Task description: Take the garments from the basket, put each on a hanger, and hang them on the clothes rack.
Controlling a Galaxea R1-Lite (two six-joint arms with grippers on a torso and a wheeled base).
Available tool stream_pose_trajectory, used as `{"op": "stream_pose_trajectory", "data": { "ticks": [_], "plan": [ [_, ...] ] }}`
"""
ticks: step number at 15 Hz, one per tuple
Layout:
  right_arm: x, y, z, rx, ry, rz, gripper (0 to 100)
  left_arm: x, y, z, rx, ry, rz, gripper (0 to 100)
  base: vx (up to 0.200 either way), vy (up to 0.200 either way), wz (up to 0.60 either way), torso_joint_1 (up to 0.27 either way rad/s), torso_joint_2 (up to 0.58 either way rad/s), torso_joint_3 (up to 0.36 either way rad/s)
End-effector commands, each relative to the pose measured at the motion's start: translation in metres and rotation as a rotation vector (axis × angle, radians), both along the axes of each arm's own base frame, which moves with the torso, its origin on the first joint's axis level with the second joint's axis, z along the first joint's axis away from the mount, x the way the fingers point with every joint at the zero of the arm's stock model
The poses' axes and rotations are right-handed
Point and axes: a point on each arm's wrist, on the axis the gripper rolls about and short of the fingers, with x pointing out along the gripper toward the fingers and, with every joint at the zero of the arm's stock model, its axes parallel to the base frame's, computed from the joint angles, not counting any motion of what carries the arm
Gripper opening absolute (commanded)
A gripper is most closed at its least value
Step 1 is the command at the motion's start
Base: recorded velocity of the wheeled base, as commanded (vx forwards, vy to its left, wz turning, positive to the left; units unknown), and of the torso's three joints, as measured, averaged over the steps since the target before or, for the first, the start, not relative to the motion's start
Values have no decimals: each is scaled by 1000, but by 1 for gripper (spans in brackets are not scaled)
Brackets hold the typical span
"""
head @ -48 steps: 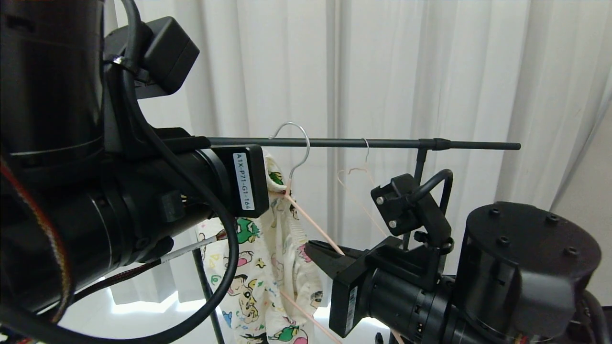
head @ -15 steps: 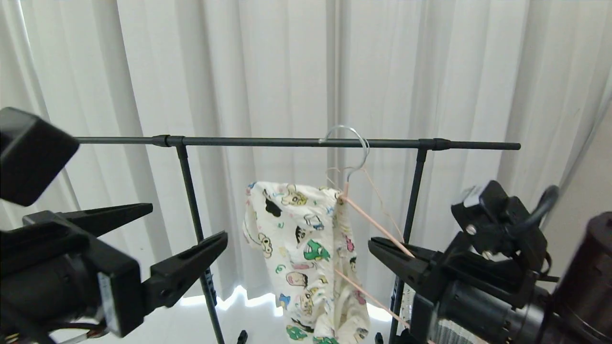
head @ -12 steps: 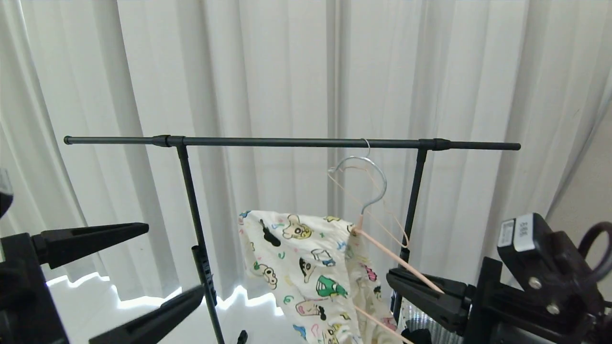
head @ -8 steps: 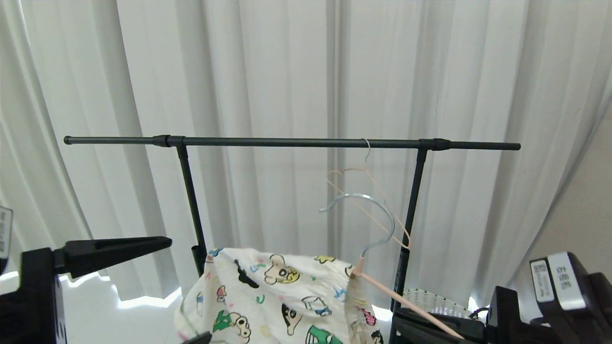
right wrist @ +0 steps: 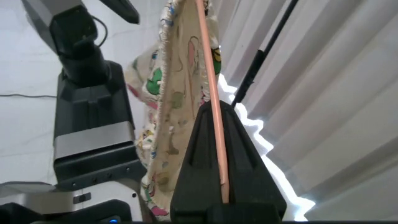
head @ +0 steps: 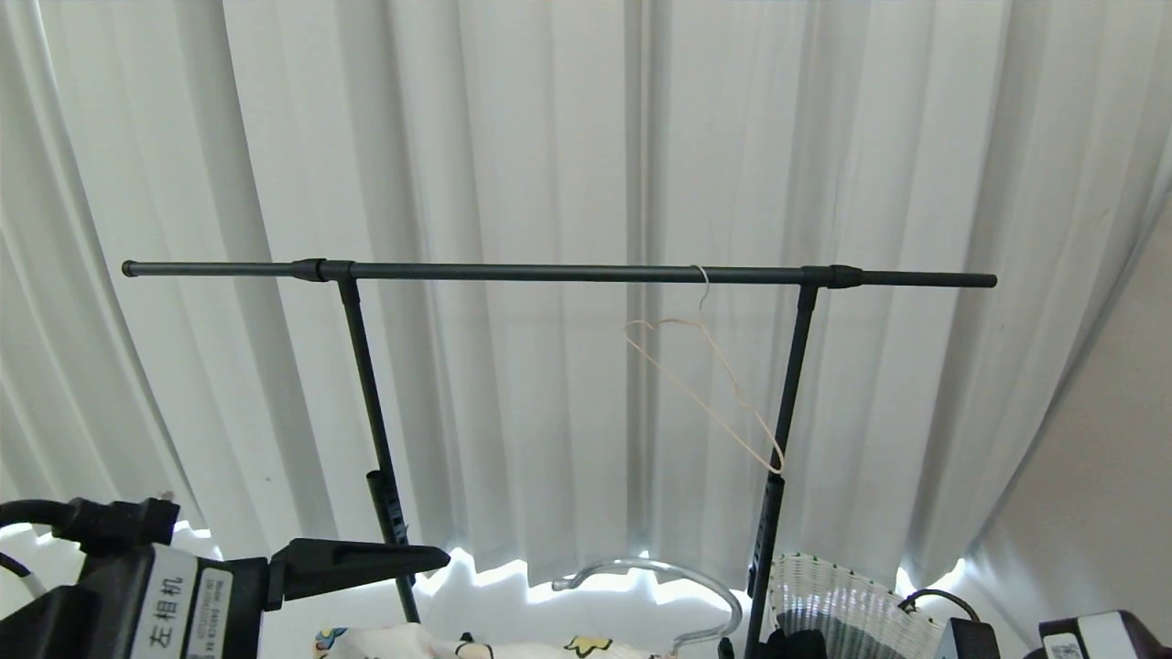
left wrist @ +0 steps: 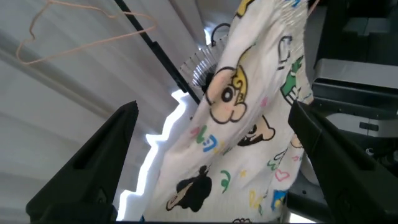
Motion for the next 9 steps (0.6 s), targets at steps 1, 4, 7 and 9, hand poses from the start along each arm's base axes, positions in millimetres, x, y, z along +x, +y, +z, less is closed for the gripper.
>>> {"op": "stream_pose_trajectory", "data": {
  "ticks": [1, 4, 7, 9],
  "plan": [
    [-1, 1, -1, -3, 5, 24, 0, 8, -8, -8, 38, 35, 0, 100, 0, 0, 0, 0, 0, 0],
    [-2, 3, 0, 0, 9, 62, 0, 17, -18, -16, 54, 44, -9, 100, 0, 0, 0, 0, 0, 0],
    [-6, 5, -1, -4, 11, 88, 0, 17, -18, -27, 98, 43, -63, 100, 0, 0, 0, 0, 0, 0],
    [-6, 7, -1, -6, 12, 91, 0, 19, -21, -27, 98, 43, -63, 100, 0, 0, 0, 0, 0, 0]
  ]
}}
